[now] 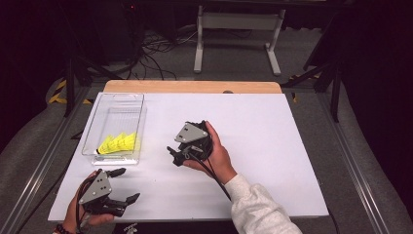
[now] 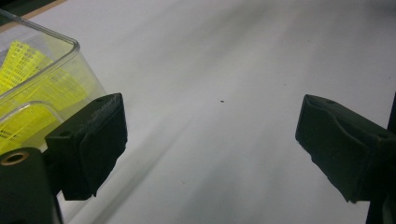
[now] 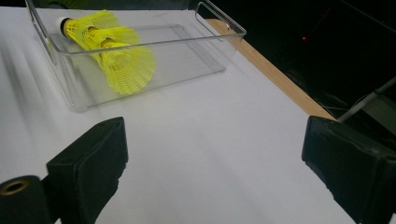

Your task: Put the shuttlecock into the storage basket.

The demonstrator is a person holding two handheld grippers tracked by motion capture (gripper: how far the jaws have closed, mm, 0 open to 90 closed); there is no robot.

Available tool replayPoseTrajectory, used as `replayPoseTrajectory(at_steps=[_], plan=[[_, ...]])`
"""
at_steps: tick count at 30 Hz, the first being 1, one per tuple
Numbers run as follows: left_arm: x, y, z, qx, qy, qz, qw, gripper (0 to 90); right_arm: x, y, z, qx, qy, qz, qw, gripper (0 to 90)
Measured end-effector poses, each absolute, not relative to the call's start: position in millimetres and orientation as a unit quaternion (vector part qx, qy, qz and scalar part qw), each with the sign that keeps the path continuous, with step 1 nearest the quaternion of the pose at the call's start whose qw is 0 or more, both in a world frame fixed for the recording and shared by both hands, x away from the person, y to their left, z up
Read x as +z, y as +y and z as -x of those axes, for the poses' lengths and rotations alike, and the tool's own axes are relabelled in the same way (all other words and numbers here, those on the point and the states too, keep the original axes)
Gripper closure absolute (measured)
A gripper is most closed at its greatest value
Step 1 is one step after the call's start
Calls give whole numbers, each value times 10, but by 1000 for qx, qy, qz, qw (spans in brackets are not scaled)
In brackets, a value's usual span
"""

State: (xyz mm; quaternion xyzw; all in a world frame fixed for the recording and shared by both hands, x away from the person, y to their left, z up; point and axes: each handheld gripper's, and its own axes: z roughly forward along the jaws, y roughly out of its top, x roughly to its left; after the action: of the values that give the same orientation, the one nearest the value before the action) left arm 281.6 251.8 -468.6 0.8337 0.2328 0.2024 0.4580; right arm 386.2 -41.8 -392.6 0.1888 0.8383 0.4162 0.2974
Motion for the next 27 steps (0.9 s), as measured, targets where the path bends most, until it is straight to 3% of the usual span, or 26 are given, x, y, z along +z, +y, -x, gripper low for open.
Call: replayPoseTrajectory(at_steps=[27], plan=[[-4683, 2504, -2819, 202, 230, -835, 458, 101, -3943, -758, -3788, 408, 833, -197, 317, 75]])
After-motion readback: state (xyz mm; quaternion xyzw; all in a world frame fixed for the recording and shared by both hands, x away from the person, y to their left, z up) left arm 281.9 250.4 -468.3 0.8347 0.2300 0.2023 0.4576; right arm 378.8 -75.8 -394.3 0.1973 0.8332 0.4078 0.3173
